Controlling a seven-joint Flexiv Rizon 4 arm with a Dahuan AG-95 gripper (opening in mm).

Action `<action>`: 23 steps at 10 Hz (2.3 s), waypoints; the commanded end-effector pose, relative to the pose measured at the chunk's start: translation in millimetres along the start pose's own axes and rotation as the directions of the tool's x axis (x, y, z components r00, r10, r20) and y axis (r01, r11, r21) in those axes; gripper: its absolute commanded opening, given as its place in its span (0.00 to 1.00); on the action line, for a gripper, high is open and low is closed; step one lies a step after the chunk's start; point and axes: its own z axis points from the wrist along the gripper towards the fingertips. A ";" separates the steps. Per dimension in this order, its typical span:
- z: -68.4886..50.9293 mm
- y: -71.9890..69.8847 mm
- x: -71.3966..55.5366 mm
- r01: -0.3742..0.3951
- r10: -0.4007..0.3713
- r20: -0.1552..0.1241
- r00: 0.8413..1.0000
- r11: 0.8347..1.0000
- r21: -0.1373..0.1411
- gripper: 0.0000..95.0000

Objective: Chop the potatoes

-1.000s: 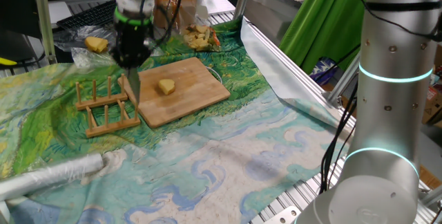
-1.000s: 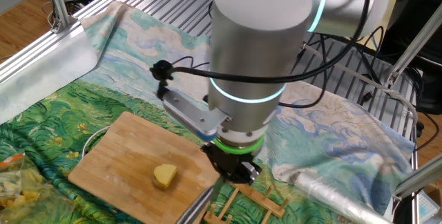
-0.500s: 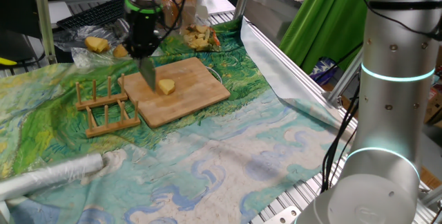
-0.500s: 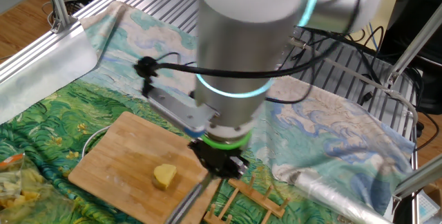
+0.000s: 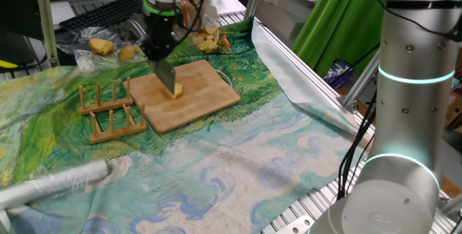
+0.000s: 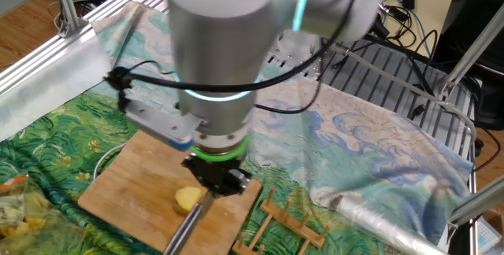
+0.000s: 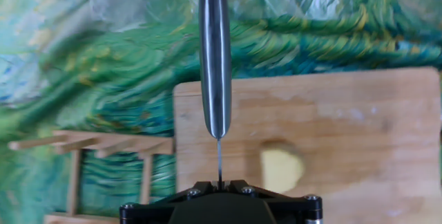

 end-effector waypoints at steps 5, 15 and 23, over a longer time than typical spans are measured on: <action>26.1 -31.4 -0.4 0.061 -0.061 0.027 0.998 0.998 0.005 0.00; 60.4 -47.6 -4.9 0.068 -0.068 0.047 0.997 0.998 -0.003 0.00; 89.5 -28.1 -15.5 0.059 -0.058 0.062 0.996 0.998 -0.002 0.00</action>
